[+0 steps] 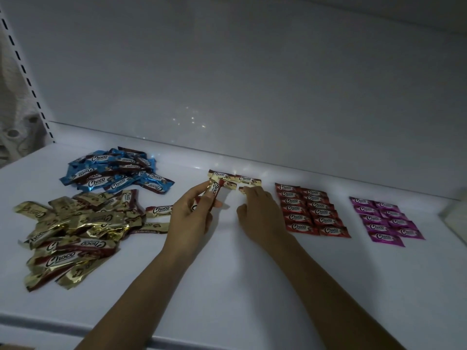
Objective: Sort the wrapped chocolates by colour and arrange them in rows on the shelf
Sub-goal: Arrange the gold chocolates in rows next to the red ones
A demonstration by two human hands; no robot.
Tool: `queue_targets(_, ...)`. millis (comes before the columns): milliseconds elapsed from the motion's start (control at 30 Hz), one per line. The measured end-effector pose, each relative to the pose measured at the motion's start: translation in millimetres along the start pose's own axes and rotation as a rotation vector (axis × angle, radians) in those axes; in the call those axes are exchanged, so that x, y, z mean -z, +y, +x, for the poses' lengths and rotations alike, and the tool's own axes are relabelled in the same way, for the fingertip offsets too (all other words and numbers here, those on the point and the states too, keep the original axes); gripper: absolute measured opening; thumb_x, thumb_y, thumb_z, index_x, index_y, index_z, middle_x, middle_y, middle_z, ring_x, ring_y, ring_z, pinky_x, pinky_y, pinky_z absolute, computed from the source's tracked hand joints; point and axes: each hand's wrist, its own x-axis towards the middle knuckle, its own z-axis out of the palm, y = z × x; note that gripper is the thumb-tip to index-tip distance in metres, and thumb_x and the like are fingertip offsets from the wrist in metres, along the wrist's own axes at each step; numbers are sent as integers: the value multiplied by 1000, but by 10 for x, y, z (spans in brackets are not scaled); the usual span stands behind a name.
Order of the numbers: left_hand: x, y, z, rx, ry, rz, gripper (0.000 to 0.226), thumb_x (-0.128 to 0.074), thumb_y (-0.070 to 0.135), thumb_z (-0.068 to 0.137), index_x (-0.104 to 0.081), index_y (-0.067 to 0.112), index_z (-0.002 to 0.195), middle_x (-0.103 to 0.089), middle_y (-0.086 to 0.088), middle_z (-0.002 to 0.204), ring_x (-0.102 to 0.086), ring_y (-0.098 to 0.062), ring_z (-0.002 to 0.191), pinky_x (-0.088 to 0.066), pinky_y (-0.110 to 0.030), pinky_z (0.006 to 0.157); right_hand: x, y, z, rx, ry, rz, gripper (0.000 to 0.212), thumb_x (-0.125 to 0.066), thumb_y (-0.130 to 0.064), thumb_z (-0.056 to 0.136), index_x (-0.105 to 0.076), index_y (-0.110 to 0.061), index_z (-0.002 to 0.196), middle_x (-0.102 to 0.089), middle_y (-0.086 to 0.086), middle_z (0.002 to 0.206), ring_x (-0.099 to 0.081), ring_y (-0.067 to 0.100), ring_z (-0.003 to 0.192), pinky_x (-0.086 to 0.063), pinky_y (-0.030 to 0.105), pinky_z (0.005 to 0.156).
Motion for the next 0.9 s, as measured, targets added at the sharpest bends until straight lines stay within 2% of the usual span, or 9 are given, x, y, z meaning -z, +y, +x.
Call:
queue_targets(167, 6, 43, -35, -9, -16, 7, 18, -55, 16, 97, -63, 20, 113, -73, -5, 79, -39, -6, 46, -34, -17, 43, 7, -52, 84, -18, -15, 118, 40, -47, -17, 91, -45, -11, 131, -51, 8, 130, -47, 24, 118, -40, 32, 91)
queue_targets(267, -3, 63, -60, -13, -43, 7, 8, -56, 13, 96, -63, 11, 99, -74, -1, 72, -36, -8, 42, -32, -17, 41, -22, -37, 76, -32, 18, 168, 35, -48, -16, 90, -49, -9, 125, -54, 9, 126, -49, 24, 115, -39, 31, 92)
queue_targets(333, -20, 75, -74, -17, -63, 23, 9, -56, 15, 95, -64, 9, 97, -73, 1, 68, -38, -5, 41, -34, -16, 41, -44, -18, 78, -15, 24, 160, 32, -47, -16, 91, -50, -8, 122, -55, 9, 123, -50, 24, 113, -39, 31, 92)
queue_targets(533, -11, 80, -62, -16, -42, 35, 9, -54, 16, 96, -63, 13, 98, -72, 4, 68, -34, -9, 44, -30, -19, 42, -101, 27, 92, 55, 106, 151, 38, -52, -7, 84, -55, -6, 121, -56, 10, 127, -44, 26, 127, -33, 36, 108)
queue_targets(667, -10, 65, -39, -7, -5, 4, 14, -52, 13, 98, -65, 14, 102, -70, 4, 68, -36, -8, 44, -31, -16, 41, -74, 55, 48, 57, 193, 145, 35, -45, -12, 83, -61, -10, 114, -61, 7, 117, -52, 25, 114, -39, 37, 96)
queue_targets(767, 5, 64, -14, 12, 17, -26, 20, -50, 8, 98, -67, 19, 103, -67, 4, 69, -38, -7, 45, -31, -16, 41, -54, -10, 52, 100, 230, 160, 42, -37, -18, 79, -64, -11, 110, -65, 6, 111, -54, 25, 108, -41, 37, 91)
queue_targets(833, 9, 70, -15, 13, 21, -49, 22, -51, 7, 97, -67, 21, 101, -65, 4, 68, -38, -8, 45, -31, -17, 41, -74, -86, 76, 199, 217, 148, 41, -39, -21, 80, -65, -9, 109, -66, 6, 108, -56, 25, 106, -43, 37, 90)
queue_targets(900, 7, 72, -17, 14, 25, -75, 22, -52, 7, 96, -68, 22, 98, -61, -5, 70, -37, -10, 46, -29, -17, 40, -107, -143, 112, 266, 212, 97, 37, -47, -25, 79, -66, -5, 103, -69, 9, 101, -61, 29, 99, -47, 39, 85)
